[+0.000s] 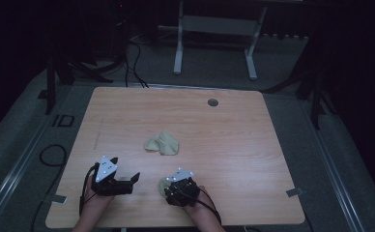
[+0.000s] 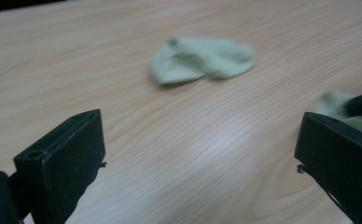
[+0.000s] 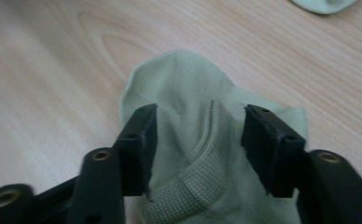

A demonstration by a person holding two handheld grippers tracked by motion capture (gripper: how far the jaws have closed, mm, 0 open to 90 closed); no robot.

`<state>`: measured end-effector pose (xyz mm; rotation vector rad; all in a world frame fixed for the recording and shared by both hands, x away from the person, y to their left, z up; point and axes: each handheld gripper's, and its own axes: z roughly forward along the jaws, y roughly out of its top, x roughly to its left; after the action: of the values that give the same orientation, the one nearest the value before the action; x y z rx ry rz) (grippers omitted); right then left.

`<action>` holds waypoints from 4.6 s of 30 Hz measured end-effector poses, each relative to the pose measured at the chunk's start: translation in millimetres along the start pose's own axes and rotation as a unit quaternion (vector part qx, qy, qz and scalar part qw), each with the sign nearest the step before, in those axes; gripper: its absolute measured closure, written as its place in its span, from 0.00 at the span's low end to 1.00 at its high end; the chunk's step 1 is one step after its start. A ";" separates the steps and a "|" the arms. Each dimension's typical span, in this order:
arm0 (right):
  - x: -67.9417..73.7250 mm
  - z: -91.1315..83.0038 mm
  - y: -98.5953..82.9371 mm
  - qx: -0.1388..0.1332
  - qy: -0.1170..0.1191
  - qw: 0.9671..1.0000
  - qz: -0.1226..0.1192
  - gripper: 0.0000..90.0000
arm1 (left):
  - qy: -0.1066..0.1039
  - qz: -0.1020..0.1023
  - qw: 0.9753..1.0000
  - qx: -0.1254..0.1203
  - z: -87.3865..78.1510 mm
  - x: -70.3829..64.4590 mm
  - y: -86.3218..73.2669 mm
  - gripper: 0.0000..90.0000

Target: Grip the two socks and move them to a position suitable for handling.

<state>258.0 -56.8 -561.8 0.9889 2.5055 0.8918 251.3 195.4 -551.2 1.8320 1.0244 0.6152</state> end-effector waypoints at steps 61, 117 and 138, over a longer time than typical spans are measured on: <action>-52.2 -50.2 6.9 -0.026 0.034 0.998 0.051 0.92 | -0.148 0.140 0.970 0.131 61.1 -48.5 7.7 0.99; -131.0 -50.4 -51.8 0.037 -0.035 0.995 0.088 0.94 | -0.166 0.136 0.966 0.143 97.9 -93.2 29.4 0.99; -155.3 -67.2 -71.9 0.038 -0.051 0.992 0.109 0.92 | -0.189 0.135 0.962 0.144 115.9 -117.9 38.4 0.99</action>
<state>300.7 -235.2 -549.3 1.3193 2.3949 0.7876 291.3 31.4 -568.3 2.2604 0.6353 0.2603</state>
